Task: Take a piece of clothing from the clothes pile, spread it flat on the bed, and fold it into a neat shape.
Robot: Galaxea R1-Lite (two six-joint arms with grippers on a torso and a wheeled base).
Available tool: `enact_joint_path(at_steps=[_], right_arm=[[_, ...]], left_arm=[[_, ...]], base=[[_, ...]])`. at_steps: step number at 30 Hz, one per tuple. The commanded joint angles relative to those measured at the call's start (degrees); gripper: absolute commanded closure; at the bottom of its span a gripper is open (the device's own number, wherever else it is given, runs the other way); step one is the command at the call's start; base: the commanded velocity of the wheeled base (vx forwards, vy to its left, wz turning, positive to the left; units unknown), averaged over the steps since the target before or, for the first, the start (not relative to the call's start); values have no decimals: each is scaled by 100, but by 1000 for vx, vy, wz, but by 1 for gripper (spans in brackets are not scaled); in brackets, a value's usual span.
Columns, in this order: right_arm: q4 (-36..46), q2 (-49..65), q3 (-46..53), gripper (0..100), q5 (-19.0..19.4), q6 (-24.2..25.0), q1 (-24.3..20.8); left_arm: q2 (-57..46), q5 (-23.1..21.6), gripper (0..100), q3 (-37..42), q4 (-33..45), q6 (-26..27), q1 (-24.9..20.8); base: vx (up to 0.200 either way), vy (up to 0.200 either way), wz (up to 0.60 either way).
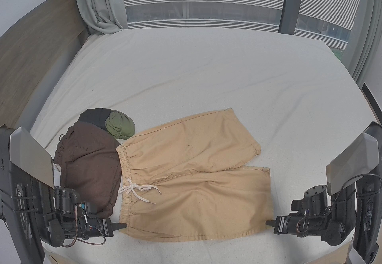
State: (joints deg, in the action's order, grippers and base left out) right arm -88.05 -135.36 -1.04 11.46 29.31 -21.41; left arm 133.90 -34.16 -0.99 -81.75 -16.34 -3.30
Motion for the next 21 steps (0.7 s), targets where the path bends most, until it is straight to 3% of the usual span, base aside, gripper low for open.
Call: enact_joint_path(at_steps=[1,6,21], right_arm=[[-37,-25,104,100,14,5,-13],[-37,300,68,100,14,14,-21],[-37,1100,-239,100,137,66,66]], left_arm=[[-171,-38,100,90,-148,-19,93],[-171,-56,100,81,-711,-230,128],[-778,-3,100,-429,-728,-1390,-144]], base=[[0,0,0],[0,0,0],[0,0,0]])
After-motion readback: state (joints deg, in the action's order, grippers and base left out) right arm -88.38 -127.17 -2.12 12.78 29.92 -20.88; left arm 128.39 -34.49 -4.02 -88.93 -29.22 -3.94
